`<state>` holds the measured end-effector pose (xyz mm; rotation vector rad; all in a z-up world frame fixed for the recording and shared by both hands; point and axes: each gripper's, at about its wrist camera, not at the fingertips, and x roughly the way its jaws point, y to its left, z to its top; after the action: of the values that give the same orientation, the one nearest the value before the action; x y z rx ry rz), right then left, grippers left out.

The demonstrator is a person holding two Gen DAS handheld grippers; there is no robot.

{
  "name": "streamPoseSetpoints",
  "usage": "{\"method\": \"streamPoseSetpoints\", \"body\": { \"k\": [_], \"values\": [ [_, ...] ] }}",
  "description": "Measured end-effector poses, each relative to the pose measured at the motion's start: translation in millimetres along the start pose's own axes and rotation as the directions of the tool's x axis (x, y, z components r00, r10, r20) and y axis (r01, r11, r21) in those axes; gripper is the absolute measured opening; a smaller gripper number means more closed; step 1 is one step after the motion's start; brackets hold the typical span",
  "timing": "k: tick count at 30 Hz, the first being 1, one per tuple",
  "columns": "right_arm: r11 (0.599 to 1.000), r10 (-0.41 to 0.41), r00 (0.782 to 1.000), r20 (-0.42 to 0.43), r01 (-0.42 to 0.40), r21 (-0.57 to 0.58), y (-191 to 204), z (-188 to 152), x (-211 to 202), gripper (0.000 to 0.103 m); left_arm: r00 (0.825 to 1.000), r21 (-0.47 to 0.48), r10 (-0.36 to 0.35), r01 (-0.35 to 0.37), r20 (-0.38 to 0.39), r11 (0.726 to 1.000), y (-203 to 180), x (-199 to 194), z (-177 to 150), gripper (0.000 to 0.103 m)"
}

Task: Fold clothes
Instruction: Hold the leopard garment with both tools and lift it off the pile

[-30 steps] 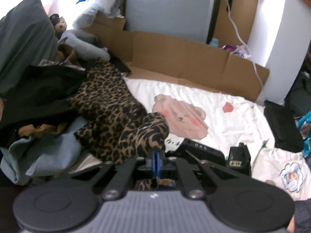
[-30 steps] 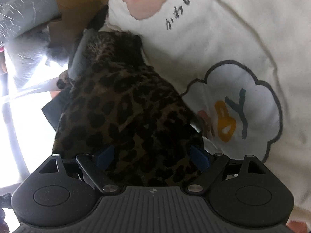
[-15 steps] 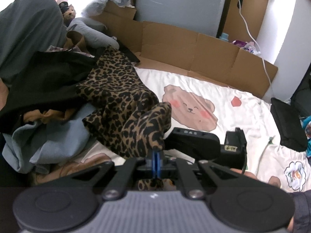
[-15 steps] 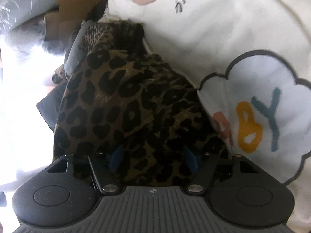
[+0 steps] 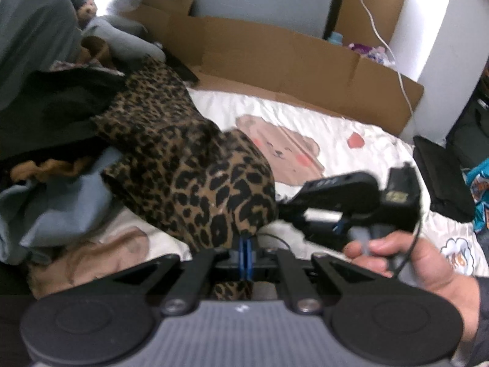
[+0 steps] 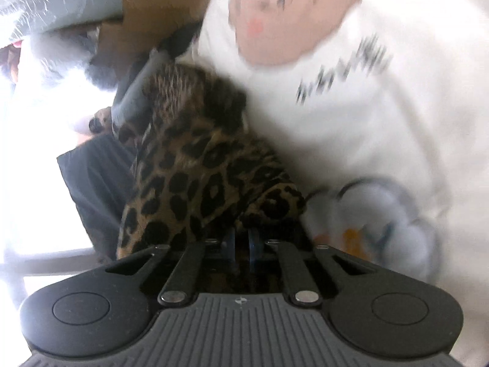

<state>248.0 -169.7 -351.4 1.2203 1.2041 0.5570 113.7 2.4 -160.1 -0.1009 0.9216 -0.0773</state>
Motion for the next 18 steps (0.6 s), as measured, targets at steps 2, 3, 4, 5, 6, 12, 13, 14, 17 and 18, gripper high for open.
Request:
{"method": "streamPoseSetpoints", "body": {
  "k": [2, 3, 4, 5, 6, 12, 13, 14, 17, 18],
  "values": [
    [1.0, -0.003, 0.999, 0.035, 0.004, -0.014, -2, 9, -20, 0.001, 1.0, 0.012, -0.019, 0.019, -0.013, 1.0, -10, 6, -3, 0.002],
    [1.0, -0.002, 0.999, 0.049, 0.003, -0.02, -3, 13, -29, 0.0, 1.0, 0.02, -0.026, 0.027, -0.017, 0.999, -15, 8, -4, 0.002],
    [1.0, 0.001, 0.998, 0.063, 0.001, -0.022, -4, 17, -35, 0.0, 0.999, 0.028, -0.034, 0.034, -0.022, 0.999, -20, 10, -5, 0.002],
    [1.0, 0.004, 0.997, 0.076, -0.002, -0.023, -5, 20, -42, 0.0, 0.999, 0.037, -0.04, 0.041, -0.027, 0.998, -26, 11, -6, 0.002],
    [1.0, 0.007, 0.996, 0.09, -0.005, -0.024, -6, 24, -48, 0.0, 0.998, 0.044, -0.046, 0.048, -0.031, 0.998, -30, 13, -8, 0.002],
    [0.998, 0.061, 0.993, 0.101, -0.061, 0.0, -15, 32, -65, 0.0, 0.998, 0.08, -0.047, 0.05, -0.036, 0.996, -36, 3, -9, 0.002],
    [0.997, 0.066, 0.994, 0.083, -0.069, 0.029, -19, 31, -61, 0.0, 0.998, 0.083, -0.042, 0.045, -0.037, 0.996, -34, 1, -9, 0.002],
    [0.996, 0.056, 0.996, 0.063, -0.06, 0.066, -25, 30, -57, 0.001, 0.999, 0.082, -0.036, 0.039, -0.038, 0.996, -32, 0, -9, 0.002],
    [0.991, 0.031, 0.999, 0.036, -0.036, 0.128, -38, 21, -46, 0.018, 0.999, 0.067, -0.019, 0.022, -0.044, 0.998, -25, -1, -11, 0.002],
    [0.989, 0.019, 0.999, 0.032, -0.023, 0.143, -43, 17, -43, 0.03, 0.999, 0.063, -0.014, 0.017, -0.046, 0.998, -23, -2, -11, 0.002]
  ]
}}
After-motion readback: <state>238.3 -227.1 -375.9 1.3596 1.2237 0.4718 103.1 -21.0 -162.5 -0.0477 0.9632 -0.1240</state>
